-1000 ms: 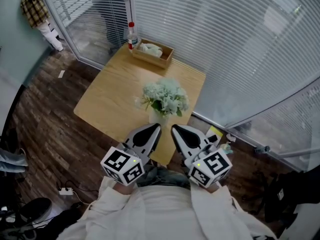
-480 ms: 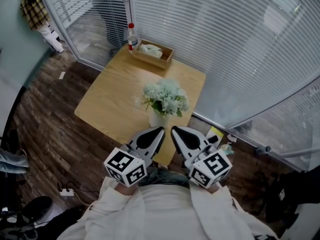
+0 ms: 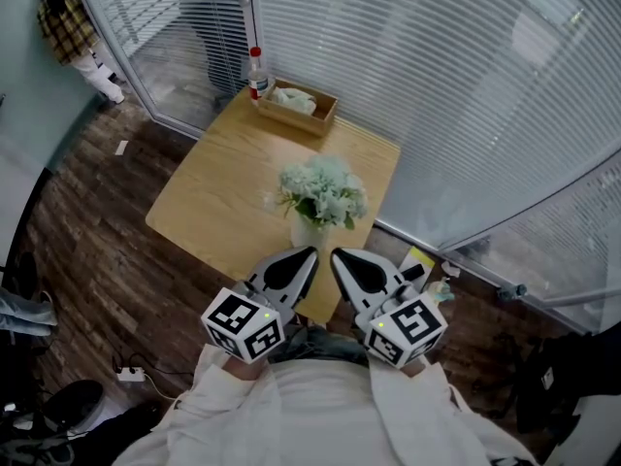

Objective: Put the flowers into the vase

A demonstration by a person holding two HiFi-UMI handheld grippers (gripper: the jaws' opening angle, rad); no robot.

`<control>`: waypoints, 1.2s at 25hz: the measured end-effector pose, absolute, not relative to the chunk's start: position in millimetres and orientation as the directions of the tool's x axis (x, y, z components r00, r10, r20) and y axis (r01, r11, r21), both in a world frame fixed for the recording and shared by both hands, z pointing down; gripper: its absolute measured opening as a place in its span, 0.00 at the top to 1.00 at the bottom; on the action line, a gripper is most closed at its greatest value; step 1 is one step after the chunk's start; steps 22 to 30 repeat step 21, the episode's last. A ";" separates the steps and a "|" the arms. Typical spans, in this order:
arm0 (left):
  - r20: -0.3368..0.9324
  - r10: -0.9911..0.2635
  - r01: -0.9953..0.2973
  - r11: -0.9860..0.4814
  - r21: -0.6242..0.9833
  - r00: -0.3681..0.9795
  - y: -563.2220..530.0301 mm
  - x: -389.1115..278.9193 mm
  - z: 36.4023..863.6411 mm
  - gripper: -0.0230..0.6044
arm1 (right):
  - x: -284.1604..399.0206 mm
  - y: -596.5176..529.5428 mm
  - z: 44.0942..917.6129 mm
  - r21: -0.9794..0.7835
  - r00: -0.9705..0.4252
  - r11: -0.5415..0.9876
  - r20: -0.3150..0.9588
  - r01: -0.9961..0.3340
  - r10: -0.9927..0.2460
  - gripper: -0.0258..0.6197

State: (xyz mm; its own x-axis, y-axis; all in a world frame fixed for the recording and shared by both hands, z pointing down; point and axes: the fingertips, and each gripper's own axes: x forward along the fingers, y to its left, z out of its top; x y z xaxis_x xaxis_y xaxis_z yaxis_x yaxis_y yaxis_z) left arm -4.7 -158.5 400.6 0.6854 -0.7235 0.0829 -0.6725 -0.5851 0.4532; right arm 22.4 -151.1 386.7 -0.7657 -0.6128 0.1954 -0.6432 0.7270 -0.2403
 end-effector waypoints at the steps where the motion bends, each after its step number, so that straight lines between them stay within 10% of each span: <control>1: 0.081 -0.720 -0.667 -0.587 0.459 0.689 -158.3 -4.5 401.0 0.95 | 22.3 -150.8 386.9 -0.240 -0.765 0.726 0.197 -0.644 -0.614 0.94; 30: 0.063 -0.687 -0.619 -0.606 0.500 0.724 -154.9 -0.2 402.8 0.95 | 23.8 -152.9 390.4 -0.253 -0.767 0.724 0.206 -0.642 -0.608 0.94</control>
